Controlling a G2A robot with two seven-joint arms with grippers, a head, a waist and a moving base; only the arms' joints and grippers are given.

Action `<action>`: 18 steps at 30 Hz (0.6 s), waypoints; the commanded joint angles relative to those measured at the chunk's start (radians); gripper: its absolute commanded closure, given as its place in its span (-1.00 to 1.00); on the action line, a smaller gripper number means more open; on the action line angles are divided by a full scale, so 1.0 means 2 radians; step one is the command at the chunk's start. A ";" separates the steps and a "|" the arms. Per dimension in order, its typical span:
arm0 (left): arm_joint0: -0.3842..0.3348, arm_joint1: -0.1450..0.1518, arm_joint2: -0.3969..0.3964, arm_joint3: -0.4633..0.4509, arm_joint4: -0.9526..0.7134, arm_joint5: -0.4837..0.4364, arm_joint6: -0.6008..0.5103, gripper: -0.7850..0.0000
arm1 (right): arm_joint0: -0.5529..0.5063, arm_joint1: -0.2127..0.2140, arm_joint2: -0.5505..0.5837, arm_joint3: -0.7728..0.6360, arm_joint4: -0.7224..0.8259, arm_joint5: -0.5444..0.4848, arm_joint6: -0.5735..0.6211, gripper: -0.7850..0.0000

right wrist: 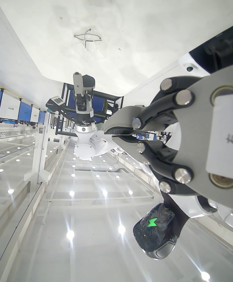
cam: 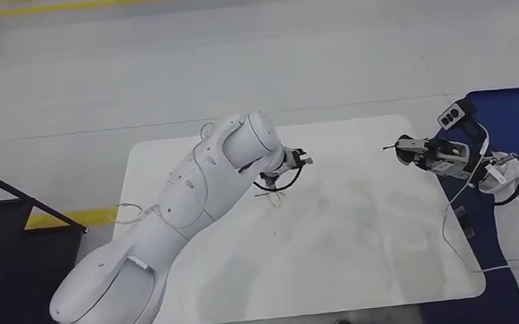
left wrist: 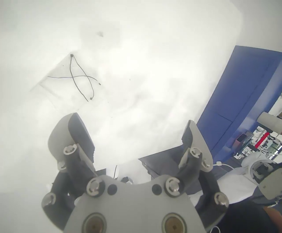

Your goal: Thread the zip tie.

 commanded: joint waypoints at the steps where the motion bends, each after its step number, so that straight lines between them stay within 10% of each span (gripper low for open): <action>1: -0.012 -0.013 0.019 0.033 -0.005 0.014 0.014 0.18 | 0.000 0.000 0.000 0.000 0.000 0.000 0.000 1.00; 18: -0.043 -0.070 0.101 0.186 -0.069 -0.012 -0.012 0.20 | 0.000 0.000 0.000 0.000 0.000 0.000 0.000 1.00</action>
